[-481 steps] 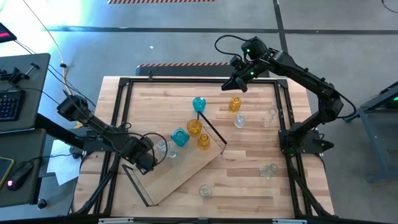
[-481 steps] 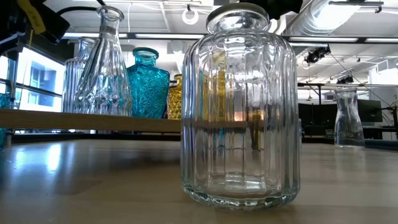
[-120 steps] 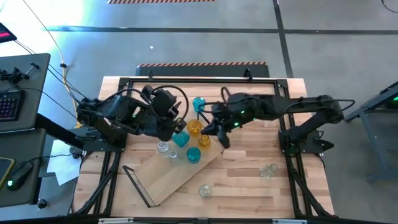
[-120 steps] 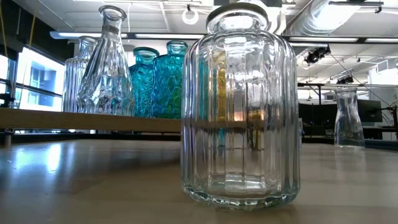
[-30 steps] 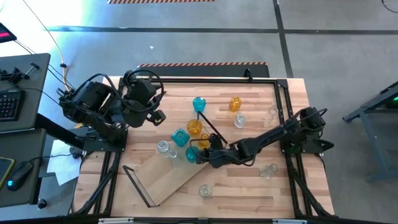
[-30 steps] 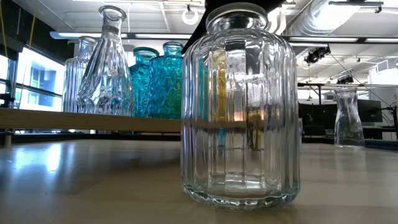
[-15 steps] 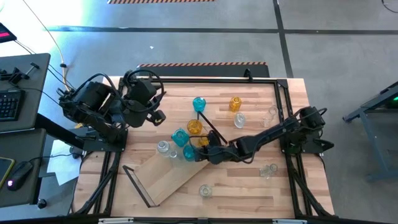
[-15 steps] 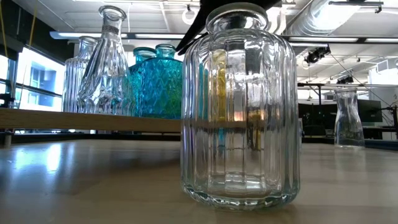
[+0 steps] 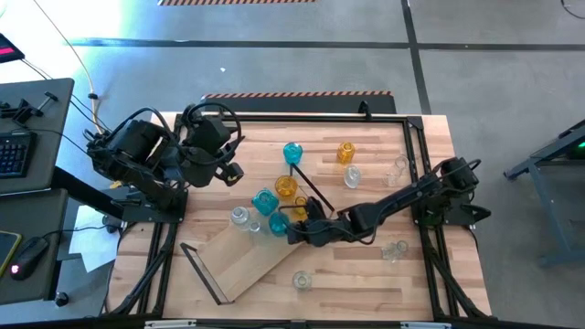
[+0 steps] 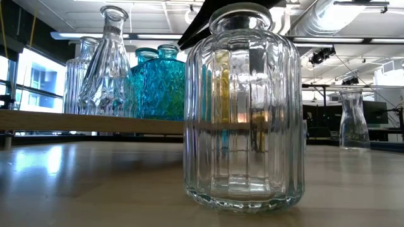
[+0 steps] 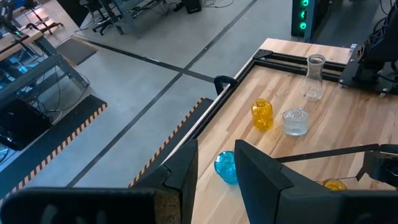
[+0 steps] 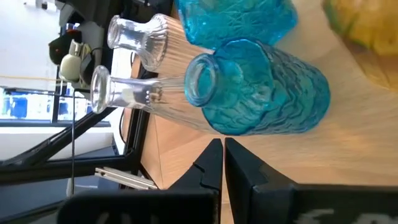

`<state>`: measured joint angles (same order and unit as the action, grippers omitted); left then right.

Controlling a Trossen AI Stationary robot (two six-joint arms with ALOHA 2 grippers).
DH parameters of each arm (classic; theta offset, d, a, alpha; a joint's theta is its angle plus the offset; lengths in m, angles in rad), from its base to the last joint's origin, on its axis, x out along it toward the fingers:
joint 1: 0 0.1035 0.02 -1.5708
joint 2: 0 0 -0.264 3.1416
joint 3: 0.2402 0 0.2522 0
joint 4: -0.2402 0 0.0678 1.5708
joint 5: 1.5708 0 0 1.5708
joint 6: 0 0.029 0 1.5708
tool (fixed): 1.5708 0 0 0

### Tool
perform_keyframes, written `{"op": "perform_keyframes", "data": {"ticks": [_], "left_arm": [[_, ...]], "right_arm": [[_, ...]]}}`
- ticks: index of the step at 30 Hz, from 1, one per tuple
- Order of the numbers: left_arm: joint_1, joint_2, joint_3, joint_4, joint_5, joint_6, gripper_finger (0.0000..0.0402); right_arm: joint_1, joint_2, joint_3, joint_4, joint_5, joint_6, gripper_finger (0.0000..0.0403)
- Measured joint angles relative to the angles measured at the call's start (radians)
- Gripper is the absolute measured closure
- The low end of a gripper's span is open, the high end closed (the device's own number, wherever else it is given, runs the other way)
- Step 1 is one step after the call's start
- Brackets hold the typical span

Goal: Sort vases onto shelf
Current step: Put the blue vase on the shelf aligned with the other blue vase

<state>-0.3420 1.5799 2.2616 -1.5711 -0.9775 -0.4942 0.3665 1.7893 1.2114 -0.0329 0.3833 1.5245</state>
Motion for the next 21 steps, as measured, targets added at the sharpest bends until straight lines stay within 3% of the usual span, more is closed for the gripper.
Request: {"op": "perform_keyframes", "data": {"ticks": [21], "left_arm": [[0.0,0.0,0.0,0.0,0.005,-0.002,0.0306]], "right_arm": [[-0.054,0.0,0.001,0.049,-0.018,-0.093,0.0403]]}}
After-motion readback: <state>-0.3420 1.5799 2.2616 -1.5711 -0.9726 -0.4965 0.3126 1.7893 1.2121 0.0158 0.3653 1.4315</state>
